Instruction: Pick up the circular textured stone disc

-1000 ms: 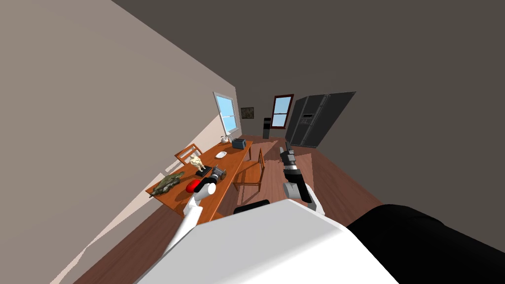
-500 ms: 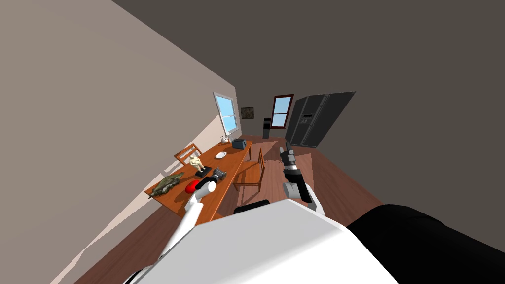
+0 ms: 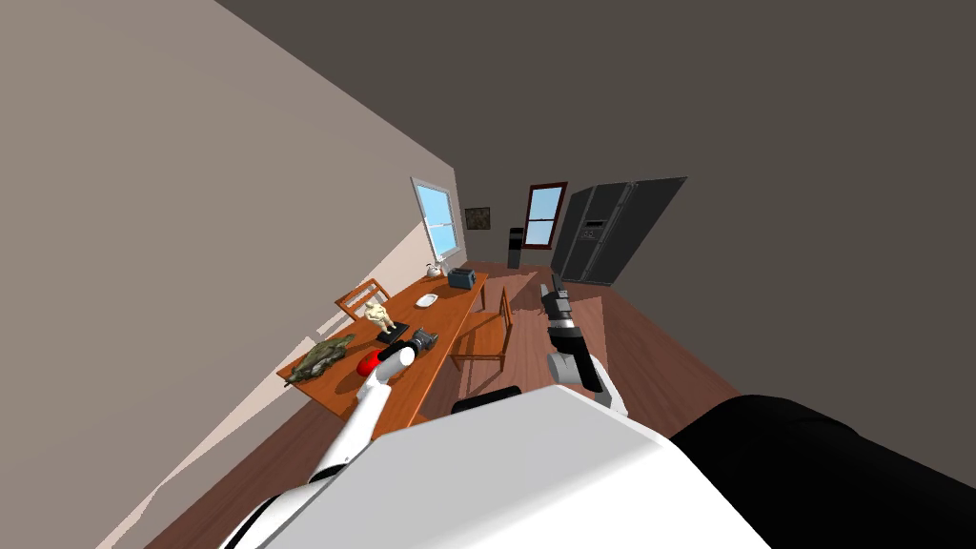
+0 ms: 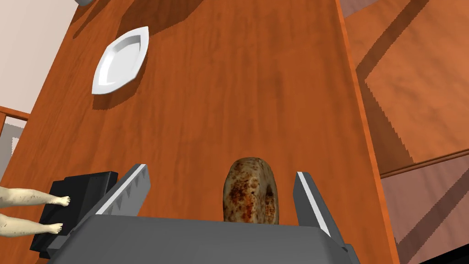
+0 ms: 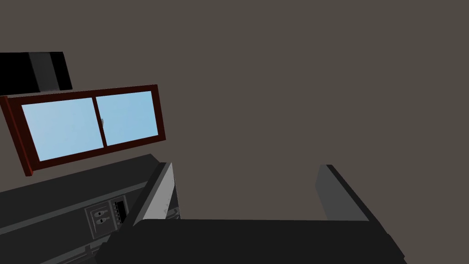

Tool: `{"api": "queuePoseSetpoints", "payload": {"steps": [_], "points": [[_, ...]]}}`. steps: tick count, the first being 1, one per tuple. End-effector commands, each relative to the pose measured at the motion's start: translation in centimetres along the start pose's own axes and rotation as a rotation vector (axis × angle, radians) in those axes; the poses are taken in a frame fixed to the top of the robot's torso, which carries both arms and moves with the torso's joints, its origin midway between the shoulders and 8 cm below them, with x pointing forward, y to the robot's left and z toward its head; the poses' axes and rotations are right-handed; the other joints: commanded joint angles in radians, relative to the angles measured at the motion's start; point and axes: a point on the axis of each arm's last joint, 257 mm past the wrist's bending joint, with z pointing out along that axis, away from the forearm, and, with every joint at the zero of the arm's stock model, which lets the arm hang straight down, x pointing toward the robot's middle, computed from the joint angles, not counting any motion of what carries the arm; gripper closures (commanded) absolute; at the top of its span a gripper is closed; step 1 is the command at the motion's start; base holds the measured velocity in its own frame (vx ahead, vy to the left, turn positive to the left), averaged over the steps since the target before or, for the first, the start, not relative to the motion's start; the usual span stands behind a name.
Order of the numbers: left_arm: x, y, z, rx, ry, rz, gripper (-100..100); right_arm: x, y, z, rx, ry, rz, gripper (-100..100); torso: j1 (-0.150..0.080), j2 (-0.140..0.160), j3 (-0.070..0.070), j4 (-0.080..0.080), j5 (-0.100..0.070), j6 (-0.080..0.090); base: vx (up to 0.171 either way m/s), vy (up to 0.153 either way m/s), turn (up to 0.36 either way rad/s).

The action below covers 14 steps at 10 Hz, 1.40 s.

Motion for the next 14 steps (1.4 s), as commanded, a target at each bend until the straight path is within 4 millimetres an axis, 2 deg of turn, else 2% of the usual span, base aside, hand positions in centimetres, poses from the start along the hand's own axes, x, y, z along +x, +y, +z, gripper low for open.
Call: {"api": "queuePoseSetpoints", "payload": {"steps": [1,5,12,13,14], "points": [[-1.0,0.6,0.5,-0.047,-0.039,-0.043,-100,0.0,0.0,0.0,0.0,0.0,0.0,0,0.0,0.0,0.0,0.0,0.0,0.0,0.013,0.006,0.0],[-4.2,1.4,0.9,-0.136,-0.139,-0.15,-100,0.0,0.0,0.0,0.0,0.0,0.0,0,0.0,0.0,0.0,0.0,0.0,0.0,0.014,0.005,-0.006],[-7.2,2.1,0.4,-0.242,-0.26,-0.289,-100,0.0,0.0,0.0,0.0,0.0,0.0,0,-0.001,0.001,0.0,0.0,0.0,0.0,0.009,-0.001,-0.008],[-7.0,2.0,0.5,-0.231,-0.248,-0.274,-100,0.0,0.0,0.0,0.0,0.0,0.0,0,-0.001,0.001,0.001,0.0,0.0,0.0,0.0,0.0,0.0],[-7.1,2.1,0.4,-0.234,-0.251,-0.278,0,0.0,0.0,0.0,0.0,0.0,0.0,0,-0.001,0.001,0.001,0.0,0.0,0.0,0.0,0.0,0.0]]}}
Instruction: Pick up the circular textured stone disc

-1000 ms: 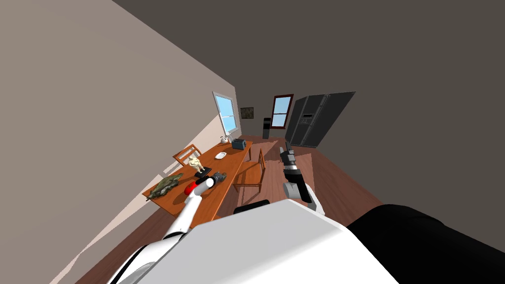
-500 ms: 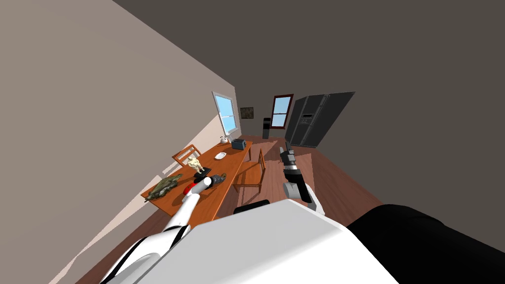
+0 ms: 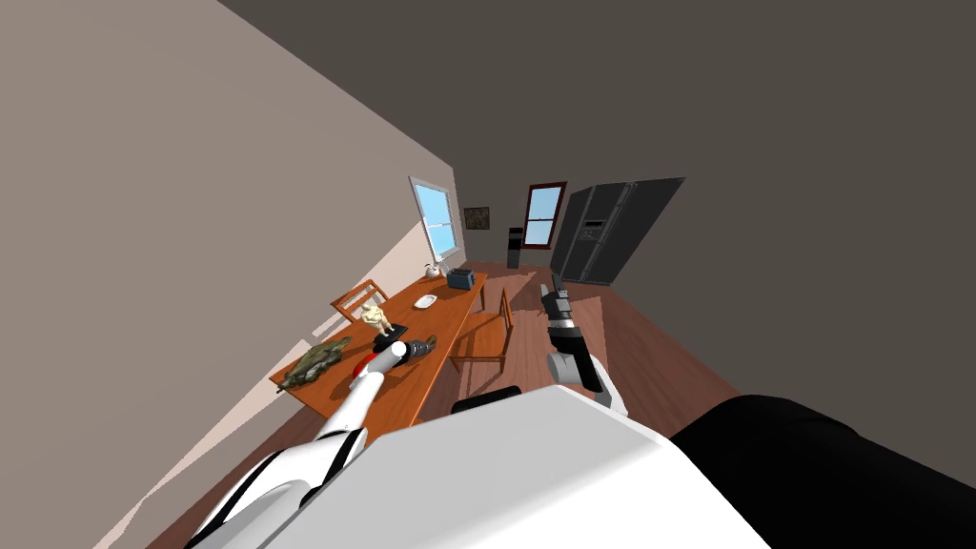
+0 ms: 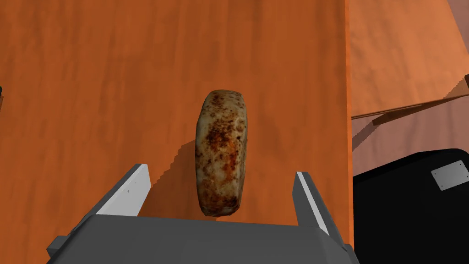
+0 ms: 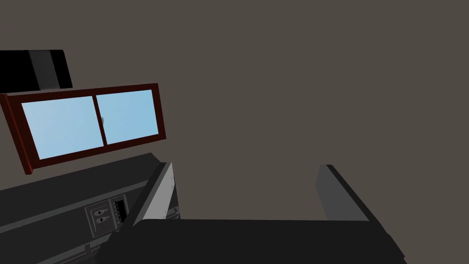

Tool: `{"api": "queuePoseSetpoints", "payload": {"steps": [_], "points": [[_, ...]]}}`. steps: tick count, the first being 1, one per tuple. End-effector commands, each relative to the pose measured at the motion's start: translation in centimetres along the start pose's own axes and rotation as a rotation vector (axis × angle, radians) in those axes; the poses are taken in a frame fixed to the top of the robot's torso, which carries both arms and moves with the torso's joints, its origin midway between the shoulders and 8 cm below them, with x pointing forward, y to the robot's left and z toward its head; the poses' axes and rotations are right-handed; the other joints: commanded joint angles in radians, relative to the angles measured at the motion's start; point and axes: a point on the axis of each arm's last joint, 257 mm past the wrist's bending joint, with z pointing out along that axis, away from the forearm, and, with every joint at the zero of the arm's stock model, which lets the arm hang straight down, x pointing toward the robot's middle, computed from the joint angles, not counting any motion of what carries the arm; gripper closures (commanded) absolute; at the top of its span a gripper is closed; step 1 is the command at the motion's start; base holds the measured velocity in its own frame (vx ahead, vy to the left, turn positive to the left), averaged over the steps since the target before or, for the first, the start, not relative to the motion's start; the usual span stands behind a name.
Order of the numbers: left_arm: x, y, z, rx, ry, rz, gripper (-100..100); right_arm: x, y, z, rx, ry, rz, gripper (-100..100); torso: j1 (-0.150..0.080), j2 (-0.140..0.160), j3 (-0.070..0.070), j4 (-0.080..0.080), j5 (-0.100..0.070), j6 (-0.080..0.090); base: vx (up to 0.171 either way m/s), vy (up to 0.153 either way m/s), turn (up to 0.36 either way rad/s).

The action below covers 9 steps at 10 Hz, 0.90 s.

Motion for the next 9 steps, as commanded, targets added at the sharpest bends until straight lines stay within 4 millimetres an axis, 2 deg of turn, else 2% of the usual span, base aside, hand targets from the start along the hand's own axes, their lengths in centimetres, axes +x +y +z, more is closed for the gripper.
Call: {"api": "queuePoseSetpoints", "payload": {"steps": [1,5,6,7,9], "points": [[-1.2,-0.8,0.0,0.017,-0.002,-0.024,-100,0.0,0.0,0.0,0.0,0.0,0.0,0,0.0,0.0,0.0,0.0,0.0,0.0,0.001,0.002,-0.24],[-4.0,-2.5,-0.2,0.058,-0.01,-0.081,-100,0.0,0.0,0.0,0.0,0.0,0.0,0,0.001,0.0,0.0,0.0,0.0,0.0,0.002,0.013,-0.176],[-3.8,-2.2,-0.1,0.048,-0.01,-0.075,-100,0.0,0.0,0.0,0.0,0.0,0.0,0,0.001,0.0,0.0,0.0,0.0,0.0,0.0,0.008,-0.041],[-3.9,-2.3,-0.1,0.051,-0.009,-0.074,100,0.0,0.0,0.0,0.0,0.0,0.0,0,0.001,0.0,0.0,0.0,0.0,0.0,0.0,0.0,0.0],[-3.8,-2.3,-0.1,0.051,-0.008,-0.076,100,0.0,0.0,0.0,0.0,0.0,0.0,0,0.0,0.0,0.0,-0.001,0.0,0.0,0.0,0.0,0.0]]}}
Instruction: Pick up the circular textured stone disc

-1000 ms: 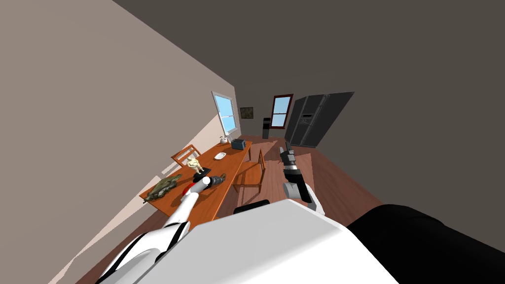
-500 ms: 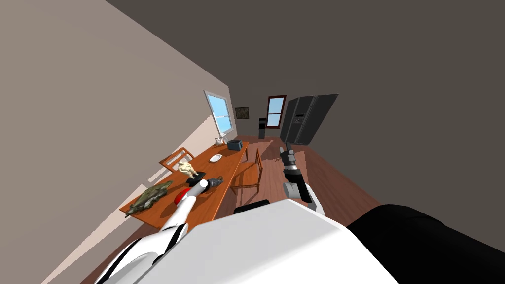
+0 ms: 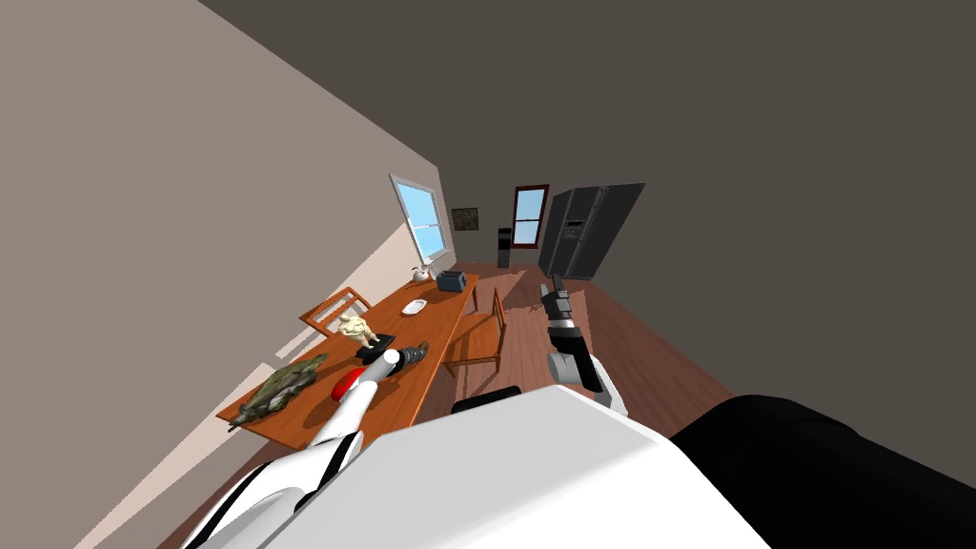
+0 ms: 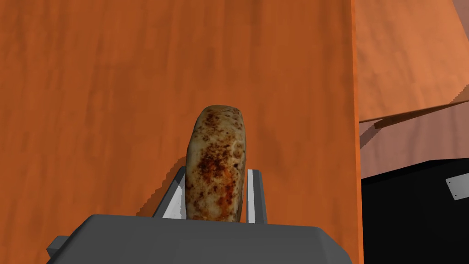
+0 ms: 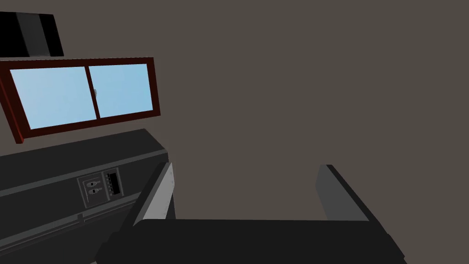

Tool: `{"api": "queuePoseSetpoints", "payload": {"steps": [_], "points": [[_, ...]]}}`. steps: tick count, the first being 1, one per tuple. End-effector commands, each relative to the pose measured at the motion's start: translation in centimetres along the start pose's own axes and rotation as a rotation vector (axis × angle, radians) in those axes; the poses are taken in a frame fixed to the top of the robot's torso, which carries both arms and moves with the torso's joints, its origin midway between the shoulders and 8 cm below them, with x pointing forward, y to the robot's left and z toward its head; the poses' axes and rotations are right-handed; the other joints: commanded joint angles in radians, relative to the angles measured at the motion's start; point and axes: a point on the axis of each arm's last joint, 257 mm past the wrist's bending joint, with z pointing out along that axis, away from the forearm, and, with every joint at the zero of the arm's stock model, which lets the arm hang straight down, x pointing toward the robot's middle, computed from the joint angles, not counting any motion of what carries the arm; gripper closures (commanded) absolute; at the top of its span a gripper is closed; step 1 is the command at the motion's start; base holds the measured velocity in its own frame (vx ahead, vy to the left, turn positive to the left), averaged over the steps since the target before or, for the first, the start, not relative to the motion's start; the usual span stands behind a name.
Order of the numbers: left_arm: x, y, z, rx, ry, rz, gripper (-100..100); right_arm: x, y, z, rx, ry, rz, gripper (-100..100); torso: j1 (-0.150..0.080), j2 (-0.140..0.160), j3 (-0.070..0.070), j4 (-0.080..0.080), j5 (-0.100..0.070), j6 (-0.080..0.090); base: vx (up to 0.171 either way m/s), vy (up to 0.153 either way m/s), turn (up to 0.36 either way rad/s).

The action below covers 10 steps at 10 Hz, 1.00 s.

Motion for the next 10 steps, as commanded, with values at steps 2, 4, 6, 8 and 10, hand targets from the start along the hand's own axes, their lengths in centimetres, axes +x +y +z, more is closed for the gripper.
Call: {"api": "queuePoseSetpoints", "payload": {"steps": [2,4,6,8,10], "points": [[0.0,0.0,0.0,0.0,0.0,0.0,100,0.0,0.0,0.0,0.0,0.0,0.0,0,0.0,0.0,0.0,0.0,0.0,0.0,0.0,0.0,0.0],[1.0,0.6,0.0,-0.011,0.002,0.019,100,0.0,0.0,0.0,0.0,0.0,0.0,0,0.0,0.0,0.0,0.0,0.0,0.0,0.0,-0.002,0.098],[2.2,1.4,0.0,-0.029,0.005,0.043,100,0.0,0.0,0.0,0.0,0.0,0.0,0,-0.001,0.0,0.0,0.0,0.0,-0.001,0.0,-0.012,0.167],[3.6,2.5,-0.1,-0.051,0.008,0.076,100,0.0,0.0,0.0,0.0,0.0,0.0,0,-0.001,0.001,0.001,0.001,0.0,-0.001,-0.003,-0.014,0.196],[3.1,2.3,0.0,-0.045,0.007,0.067,0,0.0,0.0,0.0,0.0,0.0,0.0,0,-0.001,0.001,0.001,0.001,0.0,0.0,-0.001,-0.004,0.016]]}}
